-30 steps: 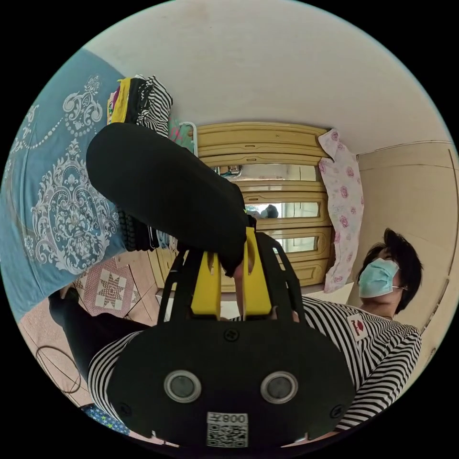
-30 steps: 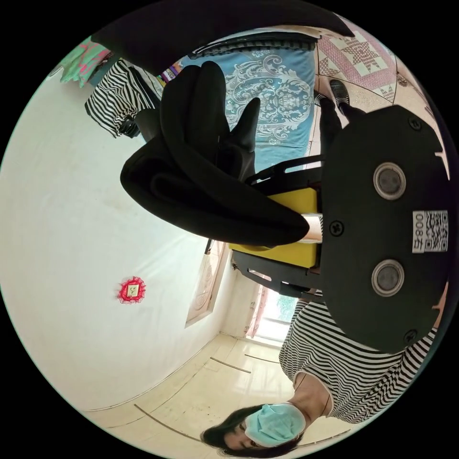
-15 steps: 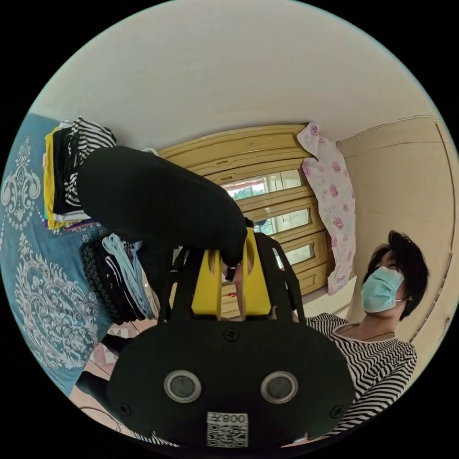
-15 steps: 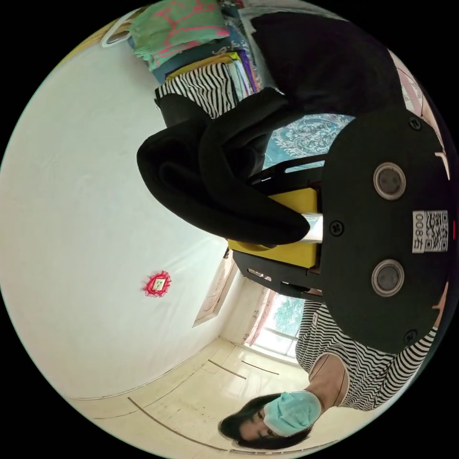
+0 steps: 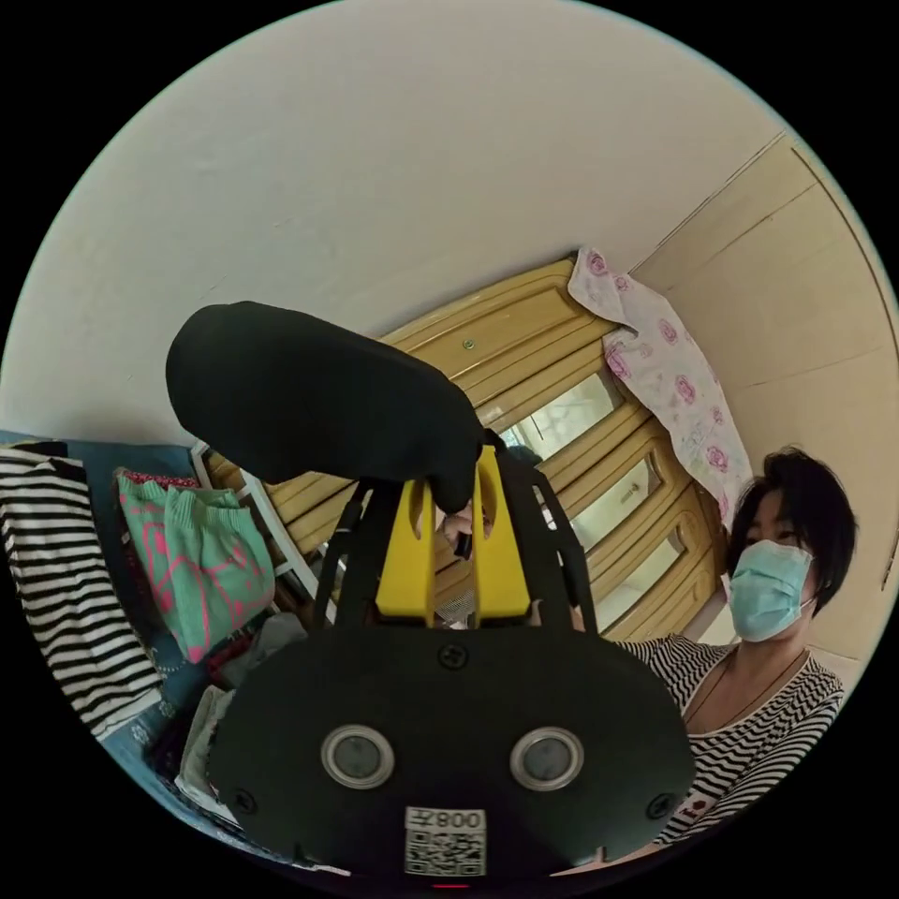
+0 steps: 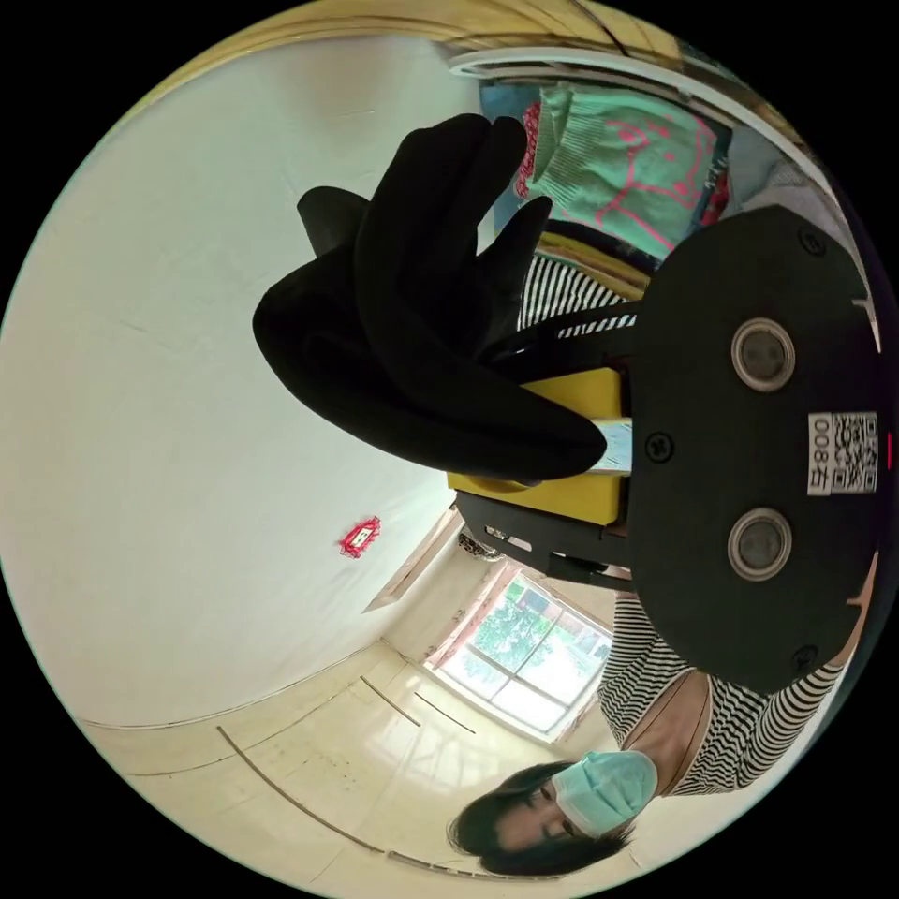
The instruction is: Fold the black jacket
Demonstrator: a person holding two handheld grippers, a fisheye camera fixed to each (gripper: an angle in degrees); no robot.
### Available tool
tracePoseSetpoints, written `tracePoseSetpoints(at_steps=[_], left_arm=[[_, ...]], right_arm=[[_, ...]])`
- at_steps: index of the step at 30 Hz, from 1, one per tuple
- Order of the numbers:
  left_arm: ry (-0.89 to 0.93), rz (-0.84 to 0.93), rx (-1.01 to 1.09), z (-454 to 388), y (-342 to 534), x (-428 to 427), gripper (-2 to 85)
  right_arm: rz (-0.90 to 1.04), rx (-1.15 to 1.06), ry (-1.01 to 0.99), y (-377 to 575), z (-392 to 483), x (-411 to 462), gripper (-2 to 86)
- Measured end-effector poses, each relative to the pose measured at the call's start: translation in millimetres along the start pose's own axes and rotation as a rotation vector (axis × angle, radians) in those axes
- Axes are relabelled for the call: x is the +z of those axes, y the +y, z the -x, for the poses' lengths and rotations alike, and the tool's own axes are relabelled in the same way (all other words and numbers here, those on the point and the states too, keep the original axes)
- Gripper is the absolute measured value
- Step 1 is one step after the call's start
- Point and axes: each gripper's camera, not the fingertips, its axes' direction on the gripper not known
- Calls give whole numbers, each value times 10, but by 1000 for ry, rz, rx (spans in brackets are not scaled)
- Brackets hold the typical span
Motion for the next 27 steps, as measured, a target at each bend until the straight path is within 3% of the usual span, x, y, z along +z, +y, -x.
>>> tracePoseSetpoints(at_steps=[5, 11, 15, 22, 27], left_arm=[[-107, 104, -163, 1506, 486, 913, 80], [-291, 291, -656, 3362, 1526, 1501, 84], [-268, 397, -610, 3624, 1646, 1681, 92], [-356, 553, -584, 3860, 1697, 1686, 81], [-449, 509, -490, 3882, 1701, 1526, 59]], right_arm=[[80, 83, 72, 53, -1067, -380, 82], [238, 554, 168, 1086, -2963, -358, 75], [201, 568, 90, 1312, -3260, -519, 83], [257, 574, 133, 1282, -3482, -657, 99], [261, 633, 162, 1549, -3599, -664, 102]])
